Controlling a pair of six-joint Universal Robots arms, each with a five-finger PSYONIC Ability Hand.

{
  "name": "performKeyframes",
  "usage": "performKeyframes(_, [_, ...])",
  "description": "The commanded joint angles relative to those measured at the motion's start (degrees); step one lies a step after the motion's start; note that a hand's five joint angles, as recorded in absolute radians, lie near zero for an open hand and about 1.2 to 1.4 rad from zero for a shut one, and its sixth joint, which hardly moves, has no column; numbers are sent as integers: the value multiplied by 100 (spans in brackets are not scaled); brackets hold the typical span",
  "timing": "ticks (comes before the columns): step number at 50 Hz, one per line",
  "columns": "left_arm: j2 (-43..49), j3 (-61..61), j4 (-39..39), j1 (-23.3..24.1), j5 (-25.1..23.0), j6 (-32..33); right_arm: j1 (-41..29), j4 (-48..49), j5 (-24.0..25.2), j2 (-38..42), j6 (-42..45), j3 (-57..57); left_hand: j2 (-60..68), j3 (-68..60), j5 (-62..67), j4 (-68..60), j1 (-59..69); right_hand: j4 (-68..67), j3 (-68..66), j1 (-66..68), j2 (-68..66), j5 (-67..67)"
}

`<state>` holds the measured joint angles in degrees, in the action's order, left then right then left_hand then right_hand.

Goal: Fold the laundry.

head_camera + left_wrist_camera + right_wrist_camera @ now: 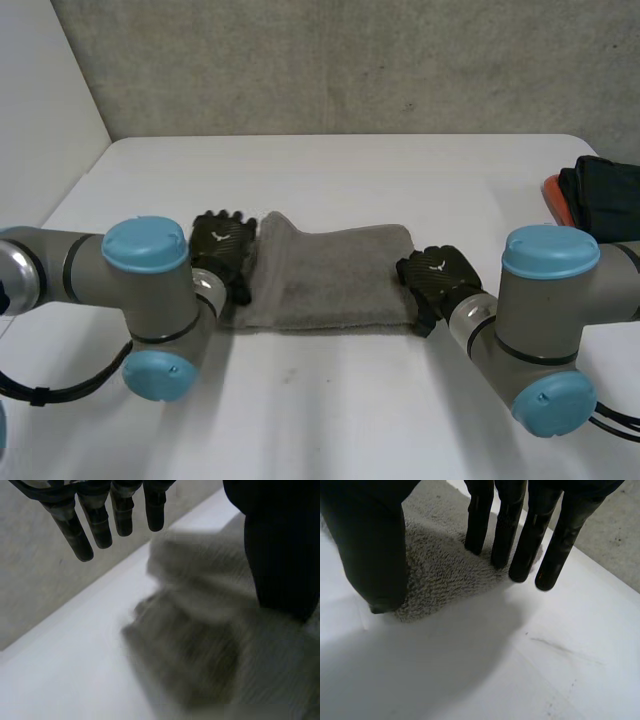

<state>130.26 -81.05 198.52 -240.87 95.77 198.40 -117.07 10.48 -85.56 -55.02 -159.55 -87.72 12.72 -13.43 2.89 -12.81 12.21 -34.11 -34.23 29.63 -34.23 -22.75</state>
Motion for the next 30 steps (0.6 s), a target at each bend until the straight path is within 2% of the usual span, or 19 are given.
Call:
performKeyframes(1, [17, -94, -200, -144, 785, 173, -18, 147, 4, 96, 38, -34, -99, 170, -116, 108, -49, -1634, -1622, 2082, -1622, -1770])
performKeyframes(2, [-35, -147, -200, -144, 785, 164, -27, 182, 4, 96, 38, -43, -116, 186, -133, 125, -65, -1768, -1755, 2216, -1755, -1904])
performKeyframes(4, [-271, -349, -200, -118, 759, 164, -35, 331, 4, 88, 21, -61, -116, 187, -133, 125, -65, -2974, -2962, 3422, -2962, -3110])
performKeyframes(6, [-404, -472, -191, -109, 750, 146, -35, 393, 4, 79, 21, -69, -132, 203, -150, 142, -82, -3515, -3503, 3963, -3503, -3651])
performKeyframes(7, [-544, -595, -182, -83, 750, 138, -35, 437, 4, 70, 21, -69, -149, 220, -167, 159, -99, -4401, -4389, 4849, -4389, -4537])
performKeyframes(8, [-606, -648, -182, -57, 750, 138, -35, 446, 4, 70, 21, -69, -149, 220, -167, 159, -99, -4587, -4575, 5035, -4575, -4723])
performKeyframes(18, [-1300, -1105, -165, 111, 759, 120, -9, 384, 4, -70, -23, -236, -183, 254, -201, 193, -133, -4589, -4577, 5037, -4577, -4725])
performKeyframes(19, [-1380, -1123, -156, 111, 750, 111, -18, 350, 13, -158, -41, -236, -183, 254, -201, 193, -133, -3080, -3067, 3528, -3067, -3215])
performKeyframes(20, [-1441, -1141, -156, 111, 750, 111, -18, 332, 13, -193, -41, -245, -183, 254, -201, 193, -133, -2348, -2336, 2797, -2336, -2484])
performKeyframes(23, [-1644, -1159, -147, 119, 750, 102, -18, 209, 48, -308, -58, -280, -200, 271, -217, 209, -149, -1687, -1675, 2135, -1675, -1823])
performKeyframes(26, [-1749, -1167, -147, 128, 724, 94, -27, 86, 65, -299, -154, -263, -200, 271, -217, 209, -149, -412, -399, 860, -399, -547])
performKeyframes(30, [-1776, -1185, -147, 128, 715, 94, -18, 24, 74, -255, -435, -202, -200, 271, -217, 209, -149, -5, 7, 453, 7, -141])
